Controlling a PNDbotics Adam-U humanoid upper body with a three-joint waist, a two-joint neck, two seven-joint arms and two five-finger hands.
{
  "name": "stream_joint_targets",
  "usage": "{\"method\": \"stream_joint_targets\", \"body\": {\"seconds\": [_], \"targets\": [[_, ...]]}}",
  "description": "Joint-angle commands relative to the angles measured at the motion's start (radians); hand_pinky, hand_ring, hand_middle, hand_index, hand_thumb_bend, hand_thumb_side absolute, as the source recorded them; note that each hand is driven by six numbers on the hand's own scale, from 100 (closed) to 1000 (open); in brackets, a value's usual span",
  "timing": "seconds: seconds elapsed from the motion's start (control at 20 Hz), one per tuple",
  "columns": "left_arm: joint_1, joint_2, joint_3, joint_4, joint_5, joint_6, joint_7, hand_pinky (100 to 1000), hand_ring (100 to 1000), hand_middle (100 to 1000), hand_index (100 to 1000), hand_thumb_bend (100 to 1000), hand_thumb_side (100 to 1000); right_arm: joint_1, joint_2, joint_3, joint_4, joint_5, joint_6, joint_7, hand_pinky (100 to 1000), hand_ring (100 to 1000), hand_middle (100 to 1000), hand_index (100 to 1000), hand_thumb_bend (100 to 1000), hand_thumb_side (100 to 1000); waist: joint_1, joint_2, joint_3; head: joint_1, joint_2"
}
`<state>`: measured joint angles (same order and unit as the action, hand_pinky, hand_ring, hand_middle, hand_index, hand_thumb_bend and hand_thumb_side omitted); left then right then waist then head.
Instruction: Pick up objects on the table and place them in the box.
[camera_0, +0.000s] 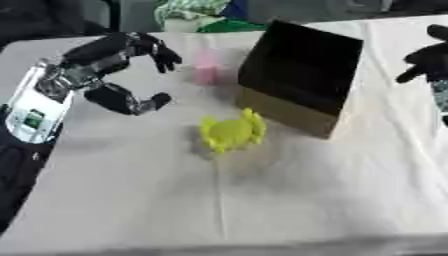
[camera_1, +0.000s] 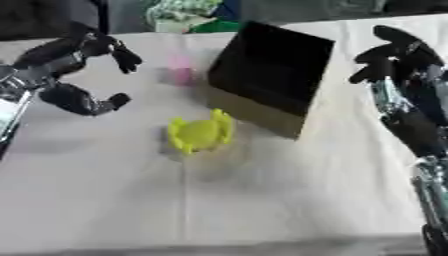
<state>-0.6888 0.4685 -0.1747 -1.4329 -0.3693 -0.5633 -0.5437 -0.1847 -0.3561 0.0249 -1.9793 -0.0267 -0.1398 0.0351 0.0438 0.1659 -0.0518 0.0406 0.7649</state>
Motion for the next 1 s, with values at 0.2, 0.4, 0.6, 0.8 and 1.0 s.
{"method": "stream_joint_targets", "body": {"seconds": [0.2,0.4,0.6,0.8,1.0], "targets": [[-0.018,0.018,0.014,-0.023,0.008,-0.183,-0.188,703,599,612,822,282,320,-0.009,-0.009,-0.004,-0.021,0.009,0.0,0.003,877,541,601,877,100,531,-0.003,-0.013,0.001,-0.002,0.005],[-0.018,0.017,0.013,-0.024,0.009,-0.184,-0.19,703,599,612,822,284,319,-0.01,-0.008,-0.005,-0.021,0.009,0.0,0.002,877,541,601,877,100,531,-0.002,-0.014,-0.002,-0.009,0.005],[-0.022,0.014,0.008,-0.022,0.012,-0.186,-0.194,702,598,610,822,272,306,-0.009,-0.009,-0.004,-0.021,0.01,0.001,0.003,877,541,601,877,100,531,0.0,-0.014,-0.001,-0.011,0.005],[-0.048,0.002,-0.032,0.008,0.015,-0.198,-0.228,697,596,608,820,301,289,-0.009,-0.009,-0.003,-0.021,0.01,0.003,0.004,877,541,601,877,100,531,0.001,-0.016,-0.004,-0.012,0.005],[-0.102,-0.024,-0.096,0.07,-0.014,-0.229,-0.299,705,608,618,821,380,321,-0.011,-0.009,-0.001,-0.021,0.009,0.003,0.006,877,541,601,877,100,531,0.002,-0.017,-0.007,-0.015,0.005]]}}
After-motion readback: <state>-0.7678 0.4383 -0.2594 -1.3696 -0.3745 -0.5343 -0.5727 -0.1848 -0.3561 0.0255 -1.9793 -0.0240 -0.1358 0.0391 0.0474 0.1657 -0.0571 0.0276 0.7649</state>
